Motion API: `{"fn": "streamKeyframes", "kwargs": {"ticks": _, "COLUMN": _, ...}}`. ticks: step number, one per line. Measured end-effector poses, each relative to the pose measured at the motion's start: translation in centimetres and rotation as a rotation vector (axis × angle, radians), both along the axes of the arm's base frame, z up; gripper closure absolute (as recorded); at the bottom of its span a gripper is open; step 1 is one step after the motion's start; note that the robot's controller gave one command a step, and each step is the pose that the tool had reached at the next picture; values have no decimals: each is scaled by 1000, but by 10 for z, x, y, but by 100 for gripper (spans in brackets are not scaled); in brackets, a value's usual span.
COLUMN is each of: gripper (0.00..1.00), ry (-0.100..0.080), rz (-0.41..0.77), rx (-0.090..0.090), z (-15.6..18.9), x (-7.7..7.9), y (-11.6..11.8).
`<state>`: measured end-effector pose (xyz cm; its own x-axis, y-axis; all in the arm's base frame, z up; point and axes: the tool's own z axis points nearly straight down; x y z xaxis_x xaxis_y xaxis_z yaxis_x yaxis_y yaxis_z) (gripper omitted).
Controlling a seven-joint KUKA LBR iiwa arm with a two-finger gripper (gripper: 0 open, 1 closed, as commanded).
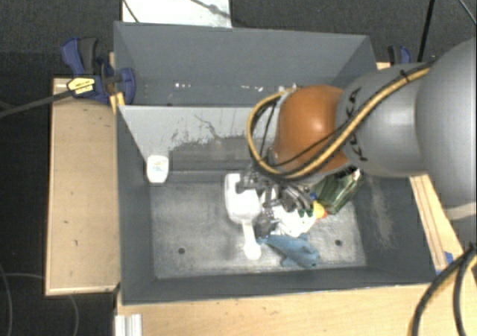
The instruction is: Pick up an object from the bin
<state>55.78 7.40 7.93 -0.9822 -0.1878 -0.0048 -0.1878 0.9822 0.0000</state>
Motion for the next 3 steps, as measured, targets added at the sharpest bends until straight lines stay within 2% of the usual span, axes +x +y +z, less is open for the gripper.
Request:
{"fn": "streamKeyframes", "kwargs": {"ticks": 1, "gripper": 100, "ry": 29, "rz": 4, "rx": -4, "z": -6, "x": 26, "y": 10}}
{"fn": "streamKeyframes", "kwargs": {"ticks": 2, "gripper": 100, "ry": 29, "rz": 3, "rx": -3, "z": -6, "x": 26, "y": 10}}
{"fn": "streamKeyframes", "kwargs": {"ticks": 3, "gripper": 100, "ry": -9, "rz": -8, "rx": 8, "z": -2, "x": 15, "y": -55}}
